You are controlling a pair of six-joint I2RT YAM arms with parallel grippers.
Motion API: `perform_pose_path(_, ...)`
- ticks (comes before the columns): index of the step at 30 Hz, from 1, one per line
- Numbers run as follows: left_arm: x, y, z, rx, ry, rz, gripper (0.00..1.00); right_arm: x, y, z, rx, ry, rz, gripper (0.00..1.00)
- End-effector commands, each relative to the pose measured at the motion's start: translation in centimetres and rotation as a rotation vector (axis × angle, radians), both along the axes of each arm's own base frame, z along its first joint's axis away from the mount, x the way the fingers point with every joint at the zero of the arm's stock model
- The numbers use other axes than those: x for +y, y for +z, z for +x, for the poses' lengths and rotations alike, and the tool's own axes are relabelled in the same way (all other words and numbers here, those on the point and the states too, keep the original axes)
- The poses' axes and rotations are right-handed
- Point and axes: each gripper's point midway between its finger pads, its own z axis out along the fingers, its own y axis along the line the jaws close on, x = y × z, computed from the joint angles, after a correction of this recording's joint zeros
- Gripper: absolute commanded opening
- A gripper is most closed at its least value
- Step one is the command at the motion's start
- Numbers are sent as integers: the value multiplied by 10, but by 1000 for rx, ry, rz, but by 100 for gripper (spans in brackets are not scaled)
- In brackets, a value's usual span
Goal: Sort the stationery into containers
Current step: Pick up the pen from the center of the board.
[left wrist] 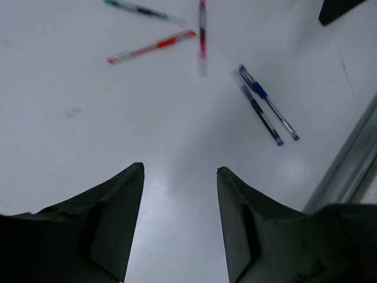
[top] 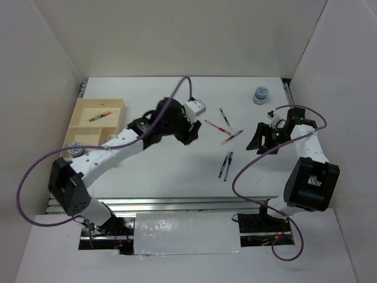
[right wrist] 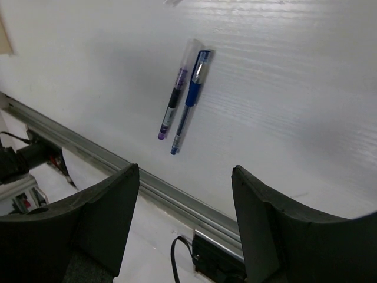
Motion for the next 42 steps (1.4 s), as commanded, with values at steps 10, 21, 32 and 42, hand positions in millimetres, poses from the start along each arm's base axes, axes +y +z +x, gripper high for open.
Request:
perform_pose_path(10,-141,-136,-59,336,136,97,67,-31,11,-1,-98,-153,-13,71)
perform_pose_path(21,-167,-210,-40,473,153,153,57,-40,11,-3,-90,-187,24,71)
perform_pose_path(32,-154,-242,-28,448,197,245,49,-40,11,-1,-90,-181,32,71)
perform_pose_path(42,-63,-258,-1,346,384,466,5,-36,8,-2,-73,-138,23,70)
